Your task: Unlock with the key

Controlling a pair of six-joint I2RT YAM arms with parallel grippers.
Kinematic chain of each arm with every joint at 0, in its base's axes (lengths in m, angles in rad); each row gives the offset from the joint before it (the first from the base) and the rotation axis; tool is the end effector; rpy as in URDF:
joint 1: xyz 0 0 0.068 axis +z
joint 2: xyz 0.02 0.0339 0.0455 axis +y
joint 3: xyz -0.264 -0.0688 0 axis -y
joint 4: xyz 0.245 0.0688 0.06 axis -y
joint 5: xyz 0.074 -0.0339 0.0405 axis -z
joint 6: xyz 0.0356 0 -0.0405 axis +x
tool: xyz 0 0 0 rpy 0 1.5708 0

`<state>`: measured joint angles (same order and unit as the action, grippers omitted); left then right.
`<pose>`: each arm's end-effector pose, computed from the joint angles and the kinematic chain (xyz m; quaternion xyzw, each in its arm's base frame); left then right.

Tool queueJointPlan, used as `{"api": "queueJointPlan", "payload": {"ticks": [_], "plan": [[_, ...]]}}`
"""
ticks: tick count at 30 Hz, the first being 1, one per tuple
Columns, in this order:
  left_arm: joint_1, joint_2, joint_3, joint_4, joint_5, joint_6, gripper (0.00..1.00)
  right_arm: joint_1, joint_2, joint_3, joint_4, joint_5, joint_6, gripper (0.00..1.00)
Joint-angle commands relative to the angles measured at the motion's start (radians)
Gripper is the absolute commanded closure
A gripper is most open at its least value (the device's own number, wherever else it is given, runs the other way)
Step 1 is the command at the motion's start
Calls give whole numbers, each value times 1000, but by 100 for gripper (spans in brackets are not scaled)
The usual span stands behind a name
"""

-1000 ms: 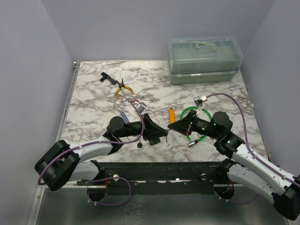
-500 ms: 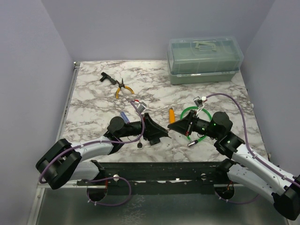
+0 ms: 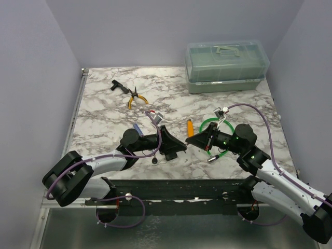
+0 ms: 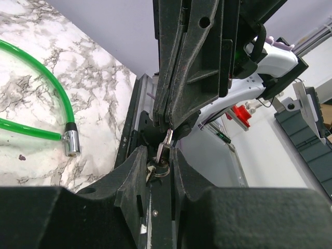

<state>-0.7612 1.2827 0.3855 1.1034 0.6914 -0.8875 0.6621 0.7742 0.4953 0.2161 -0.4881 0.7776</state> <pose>0.1610 -0.1847 0.2333 0.2250 0.6087 -0.6811 0.3390 0.1384 0.1291 0.2817 -0.1243 0.7157 0.5704 0.3833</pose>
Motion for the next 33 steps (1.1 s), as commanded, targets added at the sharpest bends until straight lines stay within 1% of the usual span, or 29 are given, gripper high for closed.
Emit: {"api": "queueJointPlan", "payload": {"ticks": [1, 6, 7, 8, 9, 10, 12, 13, 15, 16, 19, 22, 25, 26, 27, 28, 30, 31, 32, 33], "plan": [[-2, 23, 28, 34, -1, -5, 100, 7, -10, -14, 27, -33, 2, 100], [-2, 39, 33, 36, 1, -8, 100, 7, -16, -8, 8, -21, -6, 100], [-2, 41, 34, 37, 8, -10, 93, 6, -18, -7, 2, -18, -11, 100], [-1, 41, 35, 39, 15, -9, 73, 7, -18, -4, -3, -18, -14, 100], [-2, 41, 33, 42, 19, -7, 56, 6, -18, 0, -7, -17, -16, 100], [-1, 38, 31, 46, 23, -5, 43, 7, -17, 3, -10, -16, -19, 100], [0, 28, 25, 47, 30, 5, 27, 7, -12, 9, -13, -18, -21, 100], [2, 22, 21, 47, 28, 7, 24, 7, -11, 11, -14, -18, -21, 100], [6, 16, 18, 47, 29, 7, 23, 6, -8, 12, -12, -21, -21, 100], [7, 15, 18, 47, 29, 7, 25, 7, -6, 12, -11, -23, -21, 100], [8, 23, 21, 48, 32, 4, 37, 7, -2, 12, -10, -22, -22, 100], [9, 31, 23, 56, 36, -2, 53, 7, 2, 12, -5, -21, -19, 100], [9, 36, 23, 64, 37, -6, 65, 7, 5, 10, -1, -20, -17, 100], [10, 36, 23, 66, 37, -7, 67, 7, 5, 8, 0, -19, -17, 100], [9, 35, 22, 67, 37, -8, 67, 7, 5, 8, 0, -18, -17, 100], [9, 35, 20, 67, 37, -9, 65, 7, 4, 6, 0, -18, -16, 100], [11, 31, 17, 70, 35, -9, 50, 7, 4, 4, -1, -17, -17, 100], [11, 28, 15, 69, 33, -10, 44, 7, 4, 2, -3, -16, -17, 100], [12, 25, 13, 69, 33, -11, 40, 7, 2, 2, -3, -16, -17, 100], [16, 19, 10, 70, 29, -10, 39, 7, 1, 1, -4, -14, -17, 100]]}}
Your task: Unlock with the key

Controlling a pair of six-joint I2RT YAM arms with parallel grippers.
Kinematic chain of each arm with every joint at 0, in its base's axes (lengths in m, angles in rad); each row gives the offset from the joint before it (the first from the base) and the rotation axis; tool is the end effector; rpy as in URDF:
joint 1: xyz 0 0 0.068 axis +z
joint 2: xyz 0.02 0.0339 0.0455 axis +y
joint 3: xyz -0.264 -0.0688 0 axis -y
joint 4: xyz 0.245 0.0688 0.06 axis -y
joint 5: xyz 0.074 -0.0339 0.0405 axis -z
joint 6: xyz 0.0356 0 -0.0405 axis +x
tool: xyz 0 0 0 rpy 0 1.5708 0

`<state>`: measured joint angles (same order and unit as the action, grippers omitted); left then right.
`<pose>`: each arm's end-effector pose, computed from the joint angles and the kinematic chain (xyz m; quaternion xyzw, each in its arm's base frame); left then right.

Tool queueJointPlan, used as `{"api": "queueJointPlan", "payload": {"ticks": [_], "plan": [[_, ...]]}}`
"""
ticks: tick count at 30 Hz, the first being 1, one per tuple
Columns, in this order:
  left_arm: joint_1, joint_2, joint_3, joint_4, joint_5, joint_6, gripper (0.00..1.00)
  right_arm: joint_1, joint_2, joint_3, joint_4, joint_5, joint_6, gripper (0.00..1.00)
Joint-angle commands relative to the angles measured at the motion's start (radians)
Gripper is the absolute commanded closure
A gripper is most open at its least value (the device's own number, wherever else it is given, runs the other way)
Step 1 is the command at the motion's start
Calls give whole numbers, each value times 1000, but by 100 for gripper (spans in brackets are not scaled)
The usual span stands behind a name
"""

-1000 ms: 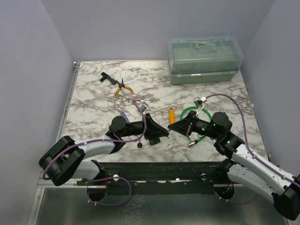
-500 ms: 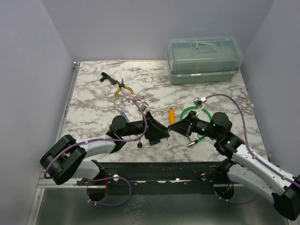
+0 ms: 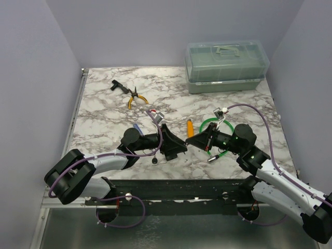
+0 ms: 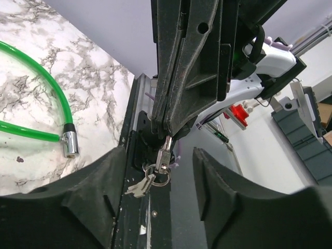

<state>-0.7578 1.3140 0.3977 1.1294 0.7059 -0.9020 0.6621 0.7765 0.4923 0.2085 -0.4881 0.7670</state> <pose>0.1646 -0.1876 0.2324 0.2259 0.6070 -0.6854 0.3328 0.1386 0.1292 0.2794 -0.1267 0.7193 0.5661 0.3822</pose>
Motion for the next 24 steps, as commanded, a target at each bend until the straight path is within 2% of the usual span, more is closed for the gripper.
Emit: {"api": "queueJointPlan", "payload": {"ticks": [1, 14, 17, 24], "plan": [[16, -18, -6, 44, 10, 2, 39, 7, -2, 3, 1, -15, -6, 100], [31, -20, -17, 45, 4, -5, 81, 7, -4, 0, 4, -10, -5, 100], [31, -10, -15, 50, 7, -11, 99, 7, 2, 2, 14, -9, -2, 100], [33, -11, -17, 62, -2, -26, 100, 7, 15, 11, -9, 23, -2, 98]]}}
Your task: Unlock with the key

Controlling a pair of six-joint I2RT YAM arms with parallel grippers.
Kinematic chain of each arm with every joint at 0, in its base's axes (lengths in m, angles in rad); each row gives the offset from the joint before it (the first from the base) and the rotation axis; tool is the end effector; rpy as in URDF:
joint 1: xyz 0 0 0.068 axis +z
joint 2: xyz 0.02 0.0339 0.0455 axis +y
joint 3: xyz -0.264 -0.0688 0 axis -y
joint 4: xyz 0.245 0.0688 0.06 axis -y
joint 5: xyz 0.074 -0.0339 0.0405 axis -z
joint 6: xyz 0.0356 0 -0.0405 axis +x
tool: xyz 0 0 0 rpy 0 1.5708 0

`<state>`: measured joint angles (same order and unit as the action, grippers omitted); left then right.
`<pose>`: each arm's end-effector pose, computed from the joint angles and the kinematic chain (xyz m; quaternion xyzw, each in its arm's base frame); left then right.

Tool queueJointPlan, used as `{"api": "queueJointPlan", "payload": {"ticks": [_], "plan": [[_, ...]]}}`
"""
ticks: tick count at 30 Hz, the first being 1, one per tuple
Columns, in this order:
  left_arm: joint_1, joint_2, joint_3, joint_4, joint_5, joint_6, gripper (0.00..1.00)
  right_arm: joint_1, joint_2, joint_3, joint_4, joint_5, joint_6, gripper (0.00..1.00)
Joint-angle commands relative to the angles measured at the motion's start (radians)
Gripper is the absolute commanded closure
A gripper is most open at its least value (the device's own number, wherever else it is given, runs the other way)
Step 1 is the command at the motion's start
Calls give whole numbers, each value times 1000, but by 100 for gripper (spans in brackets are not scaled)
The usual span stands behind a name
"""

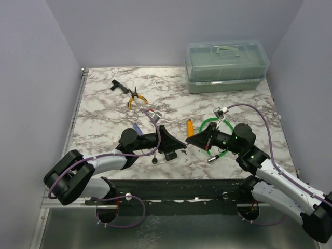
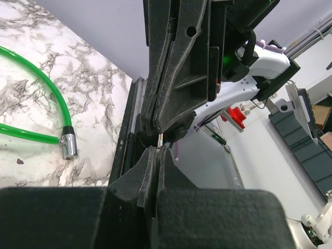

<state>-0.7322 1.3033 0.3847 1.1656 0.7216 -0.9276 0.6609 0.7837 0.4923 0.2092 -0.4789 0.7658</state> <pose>0.1659 -0.1808 0.2344 0.2211 0.5995 -0.6910 0.3380 0.1400 0.1297 0.2783 -0.1230 0.7220 0.5626 0.3835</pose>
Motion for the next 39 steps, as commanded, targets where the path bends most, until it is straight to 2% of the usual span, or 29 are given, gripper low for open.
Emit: {"api": "queueJointPlan", "payload": {"ticks": [1, 6, 8, 13, 15, 18, 23, 33, 39], "plan": [[8, -1, -4, 20, -21, 0, 100, 8, 9, 21, -39, 36, -4, 91], [21, -1, -10, -24, -31, 13, 100, 8, -12, 84, -306, 249, 12, 32], [25, -3, -11, -52, -32, 23, 100, 8, -14, 125, -457, 388, 47, 23], [29, -21, -10, -180, -53, 76, 100, 8, 25, 233, -891, 688, 281, 14], [28, -34, -13, -227, -63, 96, 100, 8, 39, 249, -1026, 743, 412, 12], [28, -62, -16, -314, -87, 132, 100, 8, 47, 243, -1163, 762, 600, 4], [28, -103, -12, -457, -119, 186, 100, 8, 78, 195, -1221, 748, 779, 0], [27, -105, -33, -528, -135, 184, 100, 8, 352, 207, -1161, 732, 824, 1], [24, -124, -56, -535, -145, 186, 100, 8, 376, 203, -1160, 776, 865, 6]]}}
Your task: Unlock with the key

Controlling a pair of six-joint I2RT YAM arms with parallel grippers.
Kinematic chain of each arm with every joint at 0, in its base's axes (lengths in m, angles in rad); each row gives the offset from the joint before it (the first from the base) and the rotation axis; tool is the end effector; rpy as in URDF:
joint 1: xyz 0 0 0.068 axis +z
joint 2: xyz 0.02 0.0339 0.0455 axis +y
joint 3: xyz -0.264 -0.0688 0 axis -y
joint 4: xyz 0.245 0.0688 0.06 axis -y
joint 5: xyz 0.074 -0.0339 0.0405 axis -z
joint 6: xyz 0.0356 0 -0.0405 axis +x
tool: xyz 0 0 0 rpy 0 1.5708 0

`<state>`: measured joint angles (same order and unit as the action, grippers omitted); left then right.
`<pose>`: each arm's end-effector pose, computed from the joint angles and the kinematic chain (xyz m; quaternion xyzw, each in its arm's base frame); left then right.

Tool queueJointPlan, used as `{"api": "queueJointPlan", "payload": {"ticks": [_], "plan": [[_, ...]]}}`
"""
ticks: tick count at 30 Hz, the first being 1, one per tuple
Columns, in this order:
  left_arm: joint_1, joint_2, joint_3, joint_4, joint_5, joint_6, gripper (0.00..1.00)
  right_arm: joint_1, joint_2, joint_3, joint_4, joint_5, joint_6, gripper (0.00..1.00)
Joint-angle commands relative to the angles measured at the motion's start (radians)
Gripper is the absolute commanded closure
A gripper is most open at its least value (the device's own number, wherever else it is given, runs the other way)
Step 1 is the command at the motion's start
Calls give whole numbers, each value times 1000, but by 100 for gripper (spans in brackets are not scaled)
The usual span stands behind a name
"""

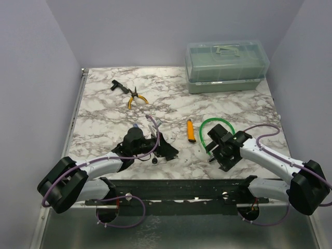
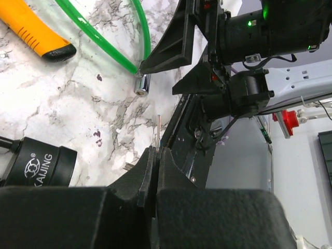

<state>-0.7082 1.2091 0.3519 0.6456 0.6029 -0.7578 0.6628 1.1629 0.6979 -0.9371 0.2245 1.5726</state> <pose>0.1641 -0.1671 0.1928 0.1681 0.7472 -0.5732 0.2915 0.1463 0.1042 0.1924 0.4435 0.8853 0.0264 0.1370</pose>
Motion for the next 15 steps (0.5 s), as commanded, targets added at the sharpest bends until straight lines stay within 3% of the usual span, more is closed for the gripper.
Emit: {"api": "queueJointPlan", "payload": {"ticks": [1, 8, 15], "plan": [[0, -33, -27, -15, -29, 17, 100, 6, -6, -5, -18, 88, 69, 7], [-3, -51, -41, -17, -34, 16, 100, 6, -53, -40, -27, 197, 125, 12], [-9, -36, -34, -18, -31, 12, 100, 4, 15, -44, 14, 207, 134, 22]]}}
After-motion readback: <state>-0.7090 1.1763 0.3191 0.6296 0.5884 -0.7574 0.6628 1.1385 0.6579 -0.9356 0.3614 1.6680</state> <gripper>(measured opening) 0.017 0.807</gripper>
